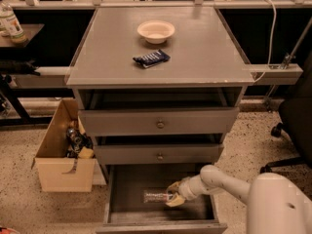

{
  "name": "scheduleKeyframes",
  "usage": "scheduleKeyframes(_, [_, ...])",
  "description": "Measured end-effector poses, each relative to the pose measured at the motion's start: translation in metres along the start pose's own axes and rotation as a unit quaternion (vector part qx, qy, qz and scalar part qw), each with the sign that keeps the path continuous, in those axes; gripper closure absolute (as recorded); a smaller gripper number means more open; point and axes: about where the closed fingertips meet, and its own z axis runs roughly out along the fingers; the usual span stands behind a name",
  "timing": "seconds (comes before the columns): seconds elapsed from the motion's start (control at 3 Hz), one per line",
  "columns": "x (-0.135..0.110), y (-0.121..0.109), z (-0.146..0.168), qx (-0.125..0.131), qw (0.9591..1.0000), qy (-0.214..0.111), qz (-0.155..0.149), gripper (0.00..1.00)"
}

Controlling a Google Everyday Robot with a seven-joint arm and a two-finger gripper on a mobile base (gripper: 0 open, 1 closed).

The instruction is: Pick water bottle from bottom drawer and place on counter

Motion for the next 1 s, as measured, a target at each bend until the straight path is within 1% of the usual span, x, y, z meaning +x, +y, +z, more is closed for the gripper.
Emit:
scheduleKeyframes(0.33, [-0.029, 0.035, -0.04, 0.005, 0.9986, -0.035, -0.039, 1.0])
scheduleKeyframes(0.67, [-0.029, 0.035, -0.04, 0.005, 0.9986, -0.035, -0.039, 1.0])
scheduleKeyframes(1.0, [-0.035, 0.037, -0.05, -0.004, 0.9981, -0.046, -0.041, 1.0])
